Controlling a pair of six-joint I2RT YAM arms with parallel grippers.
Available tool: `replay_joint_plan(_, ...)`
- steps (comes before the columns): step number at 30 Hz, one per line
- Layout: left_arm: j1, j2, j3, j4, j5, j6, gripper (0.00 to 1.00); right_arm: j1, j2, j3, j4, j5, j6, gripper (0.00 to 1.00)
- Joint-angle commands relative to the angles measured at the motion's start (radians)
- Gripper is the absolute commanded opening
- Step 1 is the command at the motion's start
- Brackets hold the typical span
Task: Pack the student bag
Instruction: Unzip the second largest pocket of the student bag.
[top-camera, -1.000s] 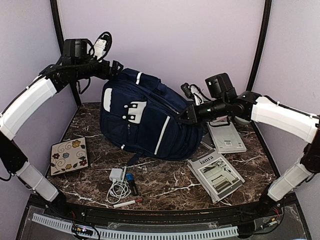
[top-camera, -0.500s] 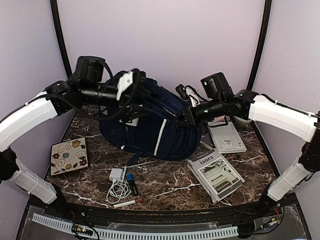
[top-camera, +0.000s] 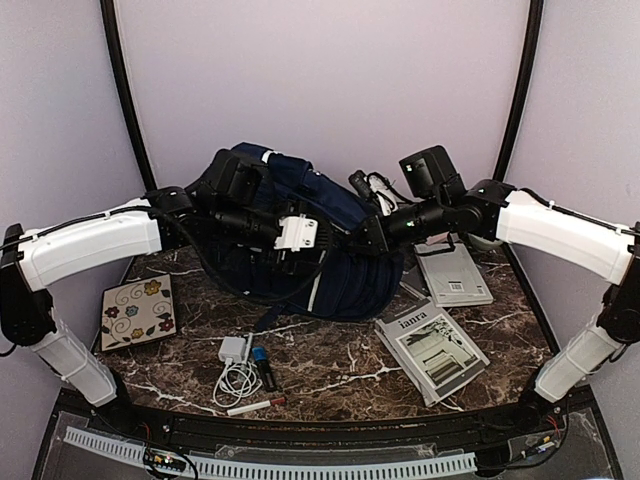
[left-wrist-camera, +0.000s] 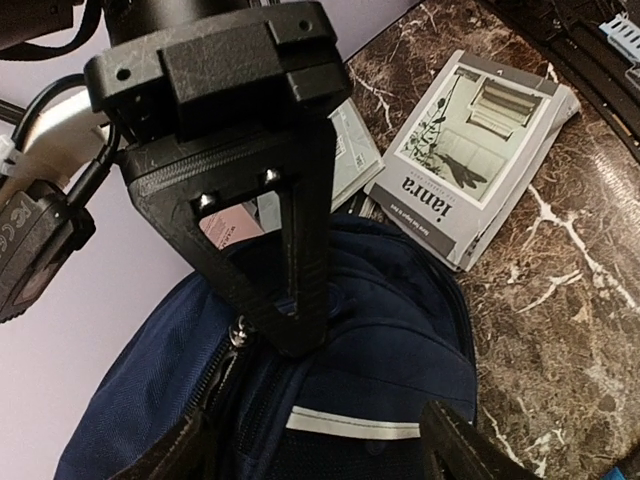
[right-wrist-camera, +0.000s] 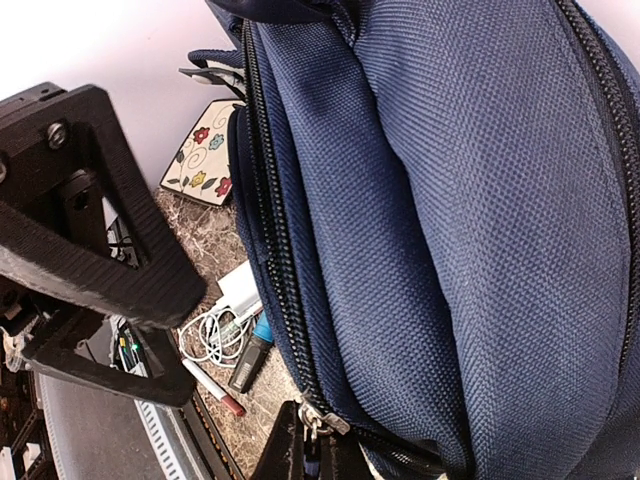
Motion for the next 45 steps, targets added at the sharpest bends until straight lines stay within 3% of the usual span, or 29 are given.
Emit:
replay_joint_plan(1, -0.005, 0.042, 0.04, 0.021, -0.103, 0.072, 0.74, 0.016, -0.01, 0.0, 0.027, -0.013, -0.003, 0.0)
replay_joint_plan(10, -0.005, 0.066, 0.047, 0.018, -0.173, 0.095, 0.69, 0.02, -0.009, -0.001, 0.035, -0.023, -0.004, 0.0)
replay_joint_plan(13, -0.005, 0.042, 0.035, 0.079, -0.143, 0.091, 0.75, 0.022, -0.012, -0.003, 0.031, -0.035, -0.013, 0.0)
replay_joint_plan(19, 0.014, 0.099, 0.156, -0.07, -0.095, 0.036, 0.81, 0.022, -0.027, -0.012, 0.035, -0.051, -0.025, 0.0)
replay_joint_plan(23, 0.016, 0.108, 0.151, -0.084, -0.105, 0.039, 0.73, 0.023, -0.024, -0.013, 0.027, -0.05, -0.027, 0.0)
replay_joint_plan(28, 0.017, 0.076, 0.143, -0.047, -0.059, 0.025, 0.71, 0.023, -0.02, -0.015, 0.025, -0.051, -0.029, 0.0)
replay_joint_plan(34, 0.017, 0.021, 0.172, -0.078, 0.107, -0.009, 0.69, 0.022, -0.02, -0.023, 0.031, -0.046, -0.026, 0.0)
replay_joint_plan(45, 0.017, 0.061, 0.199, -0.178, -0.009, 0.039, 0.6, 0.022, -0.02, -0.018, 0.028, -0.044, -0.029, 0.0)
